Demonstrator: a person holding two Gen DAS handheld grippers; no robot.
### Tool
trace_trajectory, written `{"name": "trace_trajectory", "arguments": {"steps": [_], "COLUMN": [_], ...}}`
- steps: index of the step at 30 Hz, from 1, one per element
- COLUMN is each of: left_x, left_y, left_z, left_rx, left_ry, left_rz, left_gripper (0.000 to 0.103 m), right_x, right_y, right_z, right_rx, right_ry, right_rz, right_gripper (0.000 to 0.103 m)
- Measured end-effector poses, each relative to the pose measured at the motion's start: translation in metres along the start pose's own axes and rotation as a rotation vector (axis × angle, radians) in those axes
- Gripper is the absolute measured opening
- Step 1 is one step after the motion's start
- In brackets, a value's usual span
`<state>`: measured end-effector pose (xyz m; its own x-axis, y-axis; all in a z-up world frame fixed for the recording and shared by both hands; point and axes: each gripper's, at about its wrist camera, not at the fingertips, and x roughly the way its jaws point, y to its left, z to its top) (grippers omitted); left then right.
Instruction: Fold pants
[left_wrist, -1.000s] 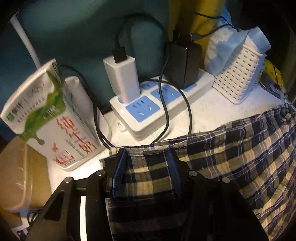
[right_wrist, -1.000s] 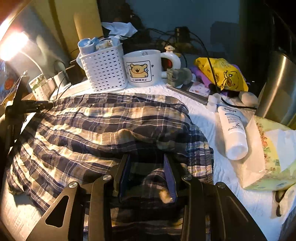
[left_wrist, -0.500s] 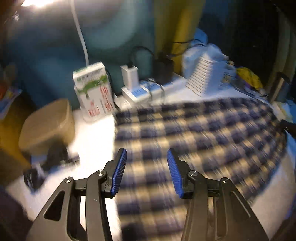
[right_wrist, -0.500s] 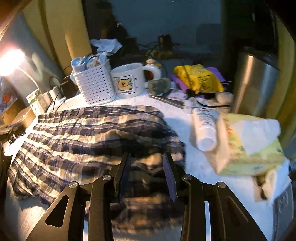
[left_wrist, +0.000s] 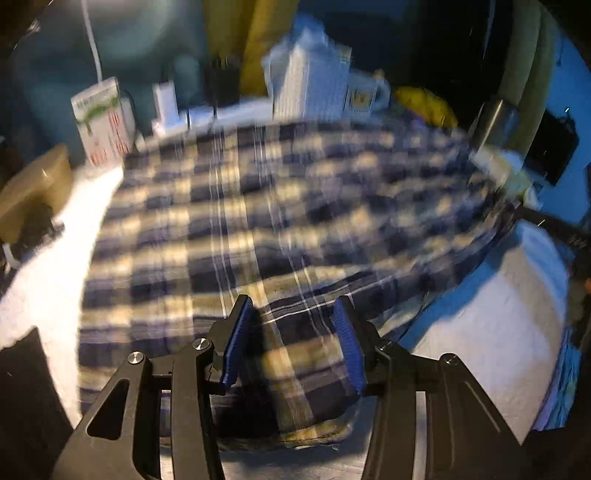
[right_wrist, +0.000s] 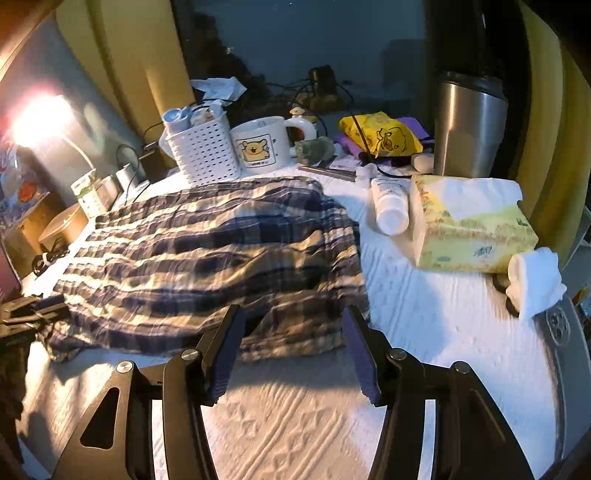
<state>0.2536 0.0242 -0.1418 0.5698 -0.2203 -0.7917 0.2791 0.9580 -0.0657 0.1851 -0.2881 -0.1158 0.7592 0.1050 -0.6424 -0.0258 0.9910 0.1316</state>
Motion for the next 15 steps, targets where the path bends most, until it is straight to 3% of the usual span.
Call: {"name": "trace_trajectory", "arguments": {"steps": [10, 11, 13, 15], "left_x": [-0.047, -0.056, -0.067, -0.076], "left_y": [0.022, 0.028, 0.039, 0.052], "left_z": [-0.023, -0.028, -0.037, -0.045], "left_rx": [-0.112, -0.133, -0.173, -0.210], "left_ry": [-0.040, -0.047, -0.056, -0.059], "left_rz": [0.009, 0.012, 0.023, 0.038], "left_gripper": [0.047, 0.047, 0.047, 0.047], "right_x": [0.003, 0.004, 0.009, 0.012], "right_y": [-0.004, -0.005, -0.008, -0.008], "right_z": [-0.018, -0.020, -0.025, -0.028], "right_rx": [0.000, 0.013, 0.065, 0.104], "right_ry": [0.054, 0.063, 0.086, 0.100], "right_rz": [-0.060, -0.048, 0.018, 0.071], "right_gripper": [0.059, 0.062, 0.084, 0.086]}}
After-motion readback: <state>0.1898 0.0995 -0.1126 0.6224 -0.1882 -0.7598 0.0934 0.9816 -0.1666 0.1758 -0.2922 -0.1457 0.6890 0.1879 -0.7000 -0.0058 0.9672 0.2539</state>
